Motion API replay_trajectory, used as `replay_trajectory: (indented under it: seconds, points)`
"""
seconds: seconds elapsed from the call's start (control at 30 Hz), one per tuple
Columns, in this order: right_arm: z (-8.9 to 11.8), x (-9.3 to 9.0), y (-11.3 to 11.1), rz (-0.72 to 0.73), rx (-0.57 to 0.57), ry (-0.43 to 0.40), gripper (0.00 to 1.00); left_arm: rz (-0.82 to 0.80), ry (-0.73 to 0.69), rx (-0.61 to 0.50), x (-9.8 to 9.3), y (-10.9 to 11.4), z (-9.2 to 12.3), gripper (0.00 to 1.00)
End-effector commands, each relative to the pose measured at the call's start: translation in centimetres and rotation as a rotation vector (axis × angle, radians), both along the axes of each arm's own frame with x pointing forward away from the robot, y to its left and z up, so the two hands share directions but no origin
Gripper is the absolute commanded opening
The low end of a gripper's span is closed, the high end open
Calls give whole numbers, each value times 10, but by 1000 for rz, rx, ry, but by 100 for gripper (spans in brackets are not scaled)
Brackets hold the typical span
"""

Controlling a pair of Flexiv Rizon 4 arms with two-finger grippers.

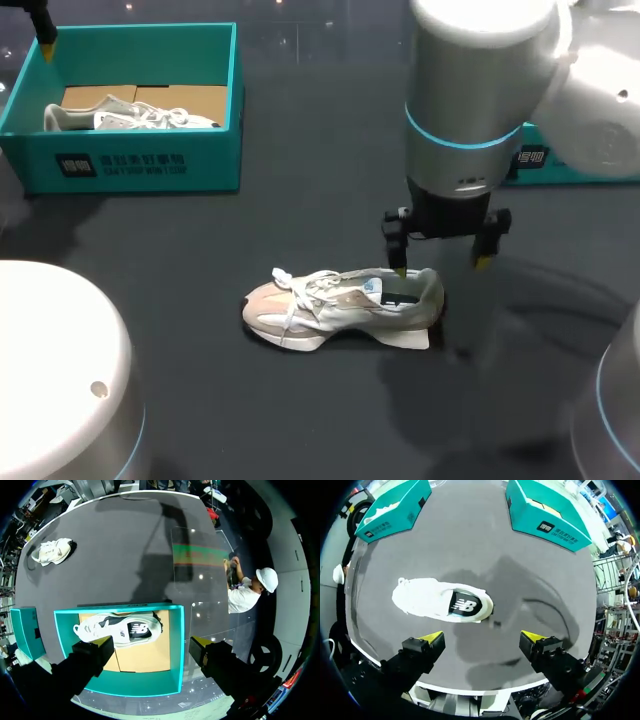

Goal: Take the shoe out of the shoebox, open the shoe tongue, remove and reinsert the insole, then place the shoe into the shoebox

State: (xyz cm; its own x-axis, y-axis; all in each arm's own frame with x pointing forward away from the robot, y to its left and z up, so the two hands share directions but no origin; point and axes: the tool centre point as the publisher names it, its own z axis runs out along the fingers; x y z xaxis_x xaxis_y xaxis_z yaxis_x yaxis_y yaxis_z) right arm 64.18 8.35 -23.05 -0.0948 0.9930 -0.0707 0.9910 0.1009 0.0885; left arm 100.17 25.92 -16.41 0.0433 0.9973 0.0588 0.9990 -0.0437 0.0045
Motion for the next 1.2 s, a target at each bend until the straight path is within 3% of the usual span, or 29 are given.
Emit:
replay_trajectory:
  seconds: [0.03, 0.33, 0.4, 0.47, 0.57, 0.77, 0.93, 1.0, 1.2]
  points:
    - [3, -6, -26, 510, 364, -56, 100, -1, -1, 1, -1, 0, 0, 100]
    - [3, -6, -26, 510, 364, -56, 100, -1, -1, 1, -1, 0, 0, 100]
    - [8, -10, -33, 630, 515, -74, 100, -1, -1, 1, -1, 0, 0, 100]
    - [11, -12, -40, 721, 594, -82, 100, -1, -1, 1, -1, 0, 0, 100]
    - [14, -12, -57, 807, 682, -126, 100, -1, -1, 1, -1, 0, 0, 100]
    - [21, -15, -96, 927, 836, -309, 100, -1, -1, 1, -1, 0, 0, 100]
    - [13, -18, -115, 1030, 931, -423, 100, -1, -1, 1, -1, 0, 0, 100]
    - [6, -19, -120, 1069, 985, -453, 100, -1, -1, 1, -1, 0, 0, 100]
    - [6, -19, -120, 1069, 985, -453, 100, -1, -1, 1, -1, 0, 0, 100]
